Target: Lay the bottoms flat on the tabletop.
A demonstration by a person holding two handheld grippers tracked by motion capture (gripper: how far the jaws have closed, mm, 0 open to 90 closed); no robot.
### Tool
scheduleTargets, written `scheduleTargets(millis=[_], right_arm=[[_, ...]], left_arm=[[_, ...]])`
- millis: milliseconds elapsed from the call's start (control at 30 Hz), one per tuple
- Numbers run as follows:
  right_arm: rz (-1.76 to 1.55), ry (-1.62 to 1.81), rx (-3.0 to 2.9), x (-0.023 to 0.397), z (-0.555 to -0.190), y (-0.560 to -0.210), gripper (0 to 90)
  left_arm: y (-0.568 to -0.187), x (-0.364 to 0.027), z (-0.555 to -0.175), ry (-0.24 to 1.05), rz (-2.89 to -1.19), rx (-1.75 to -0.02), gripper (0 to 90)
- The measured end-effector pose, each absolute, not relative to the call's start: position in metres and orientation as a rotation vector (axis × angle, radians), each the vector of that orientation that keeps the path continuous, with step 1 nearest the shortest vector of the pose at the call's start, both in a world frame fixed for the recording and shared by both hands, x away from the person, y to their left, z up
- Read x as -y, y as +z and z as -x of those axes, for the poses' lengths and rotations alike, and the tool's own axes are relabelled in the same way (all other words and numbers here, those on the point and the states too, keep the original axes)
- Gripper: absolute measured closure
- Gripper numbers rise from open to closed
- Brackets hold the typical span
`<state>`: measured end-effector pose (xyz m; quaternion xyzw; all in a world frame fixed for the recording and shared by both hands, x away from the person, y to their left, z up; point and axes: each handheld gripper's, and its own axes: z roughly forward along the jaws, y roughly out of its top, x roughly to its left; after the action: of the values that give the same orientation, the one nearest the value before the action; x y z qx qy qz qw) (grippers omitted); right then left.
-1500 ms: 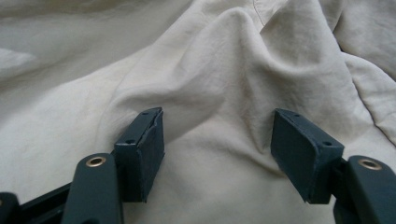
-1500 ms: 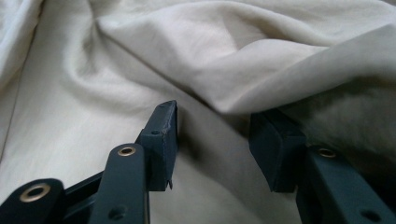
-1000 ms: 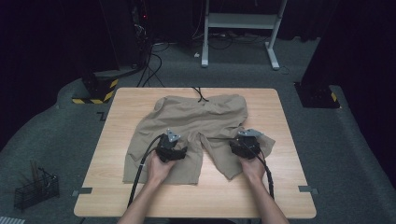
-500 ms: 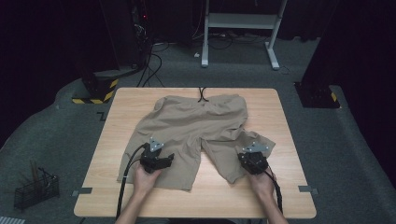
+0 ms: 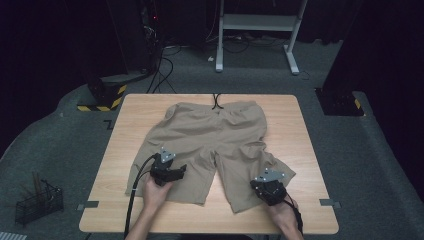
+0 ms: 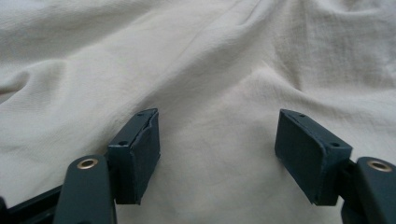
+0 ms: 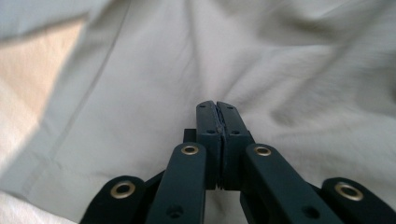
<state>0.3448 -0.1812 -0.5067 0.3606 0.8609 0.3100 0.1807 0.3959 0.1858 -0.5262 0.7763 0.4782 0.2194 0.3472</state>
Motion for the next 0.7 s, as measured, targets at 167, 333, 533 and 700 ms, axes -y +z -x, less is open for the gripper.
scheduleTargets(millis=[167, 333, 533, 700], right_arm=[[-1.115, 0.940, -2.223, 0.193, -0.360, -0.490, 55.4], [-1.216, 0.870, -2.167, 0.206, -0.382, -0.488, 62.4], [-1.186, 0.796, -2.351, 0.205, -0.374, -0.509, 90.0], [-1.125, 0.824, -2.387, 0.208, -0.348, -0.506, 85.9]], left_arm=[[-0.526, -0.186, -0.396, 0.570, -2.014, -1.242, 30.6], [-0.526, -0.186, -0.396, 0.570, -2.014, -1.243, 30.5], [-0.526, -0.186, -0.396, 0.570, -2.013, -1.244, 30.3], [-0.526, -0.186, -0.396, 0.570, -2.014, -1.245, 30.2]])
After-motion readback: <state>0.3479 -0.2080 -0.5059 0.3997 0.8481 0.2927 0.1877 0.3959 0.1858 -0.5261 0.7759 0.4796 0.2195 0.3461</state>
